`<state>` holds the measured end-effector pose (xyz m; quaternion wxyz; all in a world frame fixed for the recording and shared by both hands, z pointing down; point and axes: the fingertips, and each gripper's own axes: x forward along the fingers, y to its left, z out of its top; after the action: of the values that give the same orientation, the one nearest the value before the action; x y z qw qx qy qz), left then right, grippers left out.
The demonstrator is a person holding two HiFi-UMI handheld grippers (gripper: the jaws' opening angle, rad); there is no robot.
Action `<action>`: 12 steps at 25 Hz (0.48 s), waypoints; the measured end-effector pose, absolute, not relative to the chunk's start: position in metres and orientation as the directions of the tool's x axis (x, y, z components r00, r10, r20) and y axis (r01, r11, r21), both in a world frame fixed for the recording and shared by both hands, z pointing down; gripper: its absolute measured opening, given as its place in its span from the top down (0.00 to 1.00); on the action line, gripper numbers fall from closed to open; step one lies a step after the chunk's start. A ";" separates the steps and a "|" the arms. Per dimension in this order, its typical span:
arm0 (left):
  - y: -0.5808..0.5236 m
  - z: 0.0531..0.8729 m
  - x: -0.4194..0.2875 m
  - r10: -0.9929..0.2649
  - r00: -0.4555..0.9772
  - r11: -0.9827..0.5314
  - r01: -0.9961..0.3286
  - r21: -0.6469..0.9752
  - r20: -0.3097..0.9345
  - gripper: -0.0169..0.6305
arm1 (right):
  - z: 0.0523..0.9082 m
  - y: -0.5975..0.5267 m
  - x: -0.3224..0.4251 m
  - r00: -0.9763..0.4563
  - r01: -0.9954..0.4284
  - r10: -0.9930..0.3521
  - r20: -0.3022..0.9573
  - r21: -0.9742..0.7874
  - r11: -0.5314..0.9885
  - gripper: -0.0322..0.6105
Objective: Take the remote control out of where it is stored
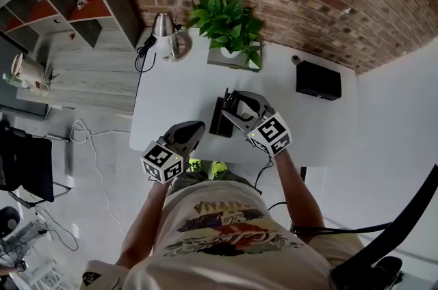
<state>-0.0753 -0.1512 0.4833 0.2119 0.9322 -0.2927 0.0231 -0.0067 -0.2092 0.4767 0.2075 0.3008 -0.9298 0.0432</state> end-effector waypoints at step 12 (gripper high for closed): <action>-0.166 0.471 -0.066 -0.466 0.868 -0.796 -0.496 0.347 0.173 0.97 | 0.441 -0.199 0.007 -0.660 -0.677 -0.635 0.402 0.049 0.734 0.58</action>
<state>-0.0665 -0.1660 0.4708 0.1935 0.9468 -0.2541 0.0392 0.0072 -0.1990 0.4407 0.2002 0.3606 -0.9095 0.0522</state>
